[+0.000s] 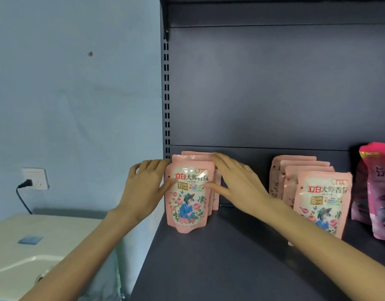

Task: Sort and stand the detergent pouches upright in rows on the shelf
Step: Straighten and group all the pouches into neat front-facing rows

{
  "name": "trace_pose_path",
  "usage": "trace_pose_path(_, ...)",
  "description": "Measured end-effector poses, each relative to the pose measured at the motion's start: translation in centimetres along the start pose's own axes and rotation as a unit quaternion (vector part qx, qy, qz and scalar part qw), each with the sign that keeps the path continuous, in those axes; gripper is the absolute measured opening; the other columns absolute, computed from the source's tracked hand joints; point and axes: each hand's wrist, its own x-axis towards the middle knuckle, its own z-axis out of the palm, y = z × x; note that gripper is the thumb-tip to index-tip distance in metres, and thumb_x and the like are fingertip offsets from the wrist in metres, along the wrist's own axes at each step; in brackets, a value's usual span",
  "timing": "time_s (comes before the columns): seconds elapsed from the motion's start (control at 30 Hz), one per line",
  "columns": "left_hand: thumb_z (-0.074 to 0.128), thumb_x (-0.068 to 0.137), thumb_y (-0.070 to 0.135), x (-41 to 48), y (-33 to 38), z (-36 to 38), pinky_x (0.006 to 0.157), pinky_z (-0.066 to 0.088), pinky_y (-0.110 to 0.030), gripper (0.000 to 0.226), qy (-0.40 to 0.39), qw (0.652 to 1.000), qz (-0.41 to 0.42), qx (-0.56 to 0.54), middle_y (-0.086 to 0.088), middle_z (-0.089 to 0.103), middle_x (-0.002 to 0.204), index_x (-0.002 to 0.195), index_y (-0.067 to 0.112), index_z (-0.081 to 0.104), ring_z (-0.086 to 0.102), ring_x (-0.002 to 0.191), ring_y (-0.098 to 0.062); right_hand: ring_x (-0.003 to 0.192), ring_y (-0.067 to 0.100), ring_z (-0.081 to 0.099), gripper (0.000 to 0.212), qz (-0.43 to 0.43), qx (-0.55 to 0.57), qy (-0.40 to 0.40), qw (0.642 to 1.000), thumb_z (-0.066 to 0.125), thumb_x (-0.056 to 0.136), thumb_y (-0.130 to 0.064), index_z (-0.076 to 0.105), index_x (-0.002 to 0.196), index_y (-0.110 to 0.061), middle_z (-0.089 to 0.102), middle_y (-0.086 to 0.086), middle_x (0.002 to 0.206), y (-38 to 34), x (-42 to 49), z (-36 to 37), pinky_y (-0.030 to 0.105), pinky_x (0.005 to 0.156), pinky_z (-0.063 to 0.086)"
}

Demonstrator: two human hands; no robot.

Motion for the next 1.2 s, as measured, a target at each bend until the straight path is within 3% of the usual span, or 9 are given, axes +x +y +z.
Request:
trace_pose_path(0.1,0.051,0.091,0.039,0.5,0.1,0.5,0.098,0.036,-0.039,0.038,-0.011,0.999,-0.019,-0.034,-0.003,0.067,0.11,0.121,0.015,0.056,0.06,0.103,-0.026,0.123,0.012,0.047,0.061,-0.004,0.055,0.031,0.998,0.049,0.09,-0.048,0.03,0.142,-0.022,0.041,-0.006,0.142,-0.1,1.0,0.2,0.033,0.097,0.041)
trace_pose_path(0.2,0.051,0.092,0.039,0.4,0.0,0.9,0.087,0.043,-0.033,0.034,-0.045,0.99,-0.047,-0.123,0.003,0.068,0.105,0.118,0.018,0.056,0.062,0.096,-0.02,0.105,0.01,0.058,0.043,0.01,0.13,0.033,0.991,0.056,0.09,-0.038,0.044,0.128,-0.024,0.053,-0.008,0.128,-0.3,1.6,0.6,0.031,0.085,0.051)
trace_pose_path(0.27,0.055,0.091,0.035,0.1,-0.1,1.2,0.082,0.05,-0.033,0.03,-0.079,0.972,-0.076,-0.206,0.004,0.069,0.104,0.116,0.019,0.058,0.063,0.095,-0.016,0.095,0.006,0.061,0.028,0.041,0.229,0.025,0.972,0.062,0.088,-0.028,0.049,0.113,-0.027,0.059,-0.008,0.117,-0.5,2.0,0.8,0.03,0.079,0.055)
trace_pose_path(0.4,0.062,0.087,0.024,-0.4,-0.6,1.7,0.078,0.056,-0.035,0.014,-0.089,0.914,-0.13,-0.375,0.003,0.072,0.095,0.098,0.015,0.065,0.068,0.086,-0.014,0.079,-0.003,0.061,0.022,0.075,0.376,0.018,0.923,0.068,0.083,-0.015,0.052,0.093,-0.026,0.062,-0.009,0.1,-0.8,2.5,0.8,0.01,0.061,0.051)
trace_pose_path(0.5,0.065,0.084,0.019,-0.6,-0.7,1.5,0.068,0.057,-0.022,0.015,-0.087,0.88,-0.162,-0.439,0.004,0.073,0.086,0.09,0.005,0.067,0.069,0.081,-0.012,0.076,-0.003,0.062,0.018,0.079,0.405,0.024,0.911,0.07,0.081,-0.014,0.056,0.087,-0.024,0.065,-0.008,0.094,-0.8,2.4,0.8,0.01,0.06,0.05)
trace_pose_path(0.57,0.065,0.084,0.017,-0.9,-0.6,1.1,0.061,0.052,-0.015,0.011,-0.08,0.861,-0.173,-0.472,0.007,0.073,0.073,0.079,0.007,0.064,0.069,0.073,-0.007,0.076,-0.001,0.064,0.017,0.085,0.424,0.027,0.902,0.071,0.08,-0.013,0.057,0.085,-0.021,0.067,-0.007,0.091,-0.9,2.1,0.6,0.012,0.061,0.052)
trace_pose_path(0.67,0.064,0.085,0.018,-1.2,-0.5,0.5,0.063,0.051,-0.015,0.007,-0.065,0.843,-0.182,-0.502,0.006,0.071,0.066,0.079,0.013,0.063,0.065,0.067,-0.004,0.078,0.003,0.065,0.019,0.091,0.433,0.034,0.896,0.072,0.079,-0.013,0.057,0.08,-0.025,0.067,-0.009,0.089,-1.1,1.5,0.3,0.016,0.063,0.054)
trace_pose_path(0.93,0.063,0.085,0.014,-2.7,0.4,-1.2,0.058,0.05,-0.012,0.01,-0.061,0.827,-0.17,-0.532,-0.002,0.072,0.068,0.08,0.006,0.063,0.064,0.063,-0.003,0.079,0.008,0.068,0.019,0.105,0.442,0.049,0.889,0.072,0.079,-0.014,0.058,0.082,-0.027,0.068,-0.006,0.09,-2.1,-0.6,-1.3,0.023,0.066,0.057)
trace_pose_path(1.2,0.062,0.086,0.013,-5.0,2.7,-2.8,0.057,0.05,-0.012,0.008,-0.075,0.818,-0.149,-0.551,0.009,0.071,0.065,0.078,0.012,0.062,0.064,0.063,0.0,0.072,0.001,0.065,0.025,0.118,0.425,0.073,0.894,0.07,0.08,-0.012,0.053,0.077,-0.031,0.066,-0.011,0.084,-3.5,-4.8,-3.7,0.01,0.056,0.051)
